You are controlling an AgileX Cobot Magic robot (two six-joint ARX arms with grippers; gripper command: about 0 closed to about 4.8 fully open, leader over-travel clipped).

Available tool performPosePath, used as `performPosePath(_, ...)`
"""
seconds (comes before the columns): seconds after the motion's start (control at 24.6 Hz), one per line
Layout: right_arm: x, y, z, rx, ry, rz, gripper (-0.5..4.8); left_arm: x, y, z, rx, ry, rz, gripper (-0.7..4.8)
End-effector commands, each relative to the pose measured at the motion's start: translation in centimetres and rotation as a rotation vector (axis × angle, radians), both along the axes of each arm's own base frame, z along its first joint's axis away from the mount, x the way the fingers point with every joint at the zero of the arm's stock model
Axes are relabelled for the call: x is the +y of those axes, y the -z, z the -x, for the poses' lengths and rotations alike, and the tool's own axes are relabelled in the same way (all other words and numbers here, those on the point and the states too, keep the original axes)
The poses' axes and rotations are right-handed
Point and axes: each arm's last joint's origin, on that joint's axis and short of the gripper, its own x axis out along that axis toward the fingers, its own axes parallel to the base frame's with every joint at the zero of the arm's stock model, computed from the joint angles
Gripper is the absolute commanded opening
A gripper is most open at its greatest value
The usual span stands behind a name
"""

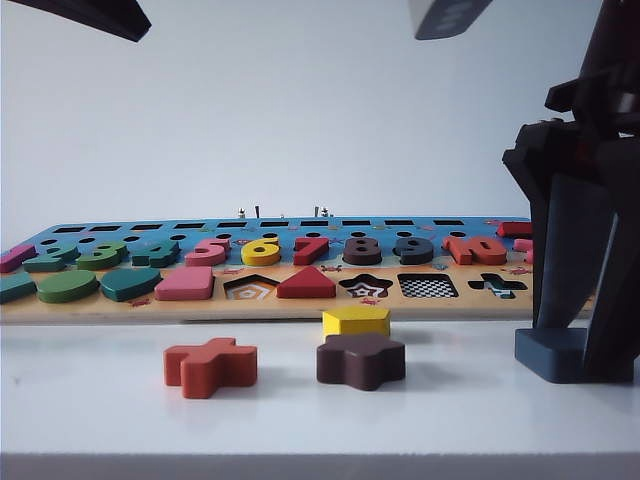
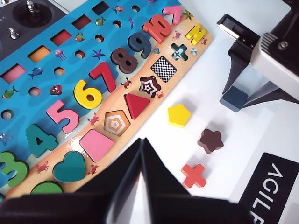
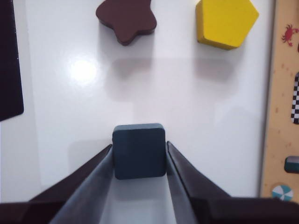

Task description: Insert the cube into the slot.

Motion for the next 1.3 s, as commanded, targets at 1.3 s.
performPosePath(1.3, 1.1, -2.9, -4.5, -0.378, -0.002, -0.009, 1.79, -0.1, -0.2, 0.0, -0.010, 0.005, 0.012, 0.20)
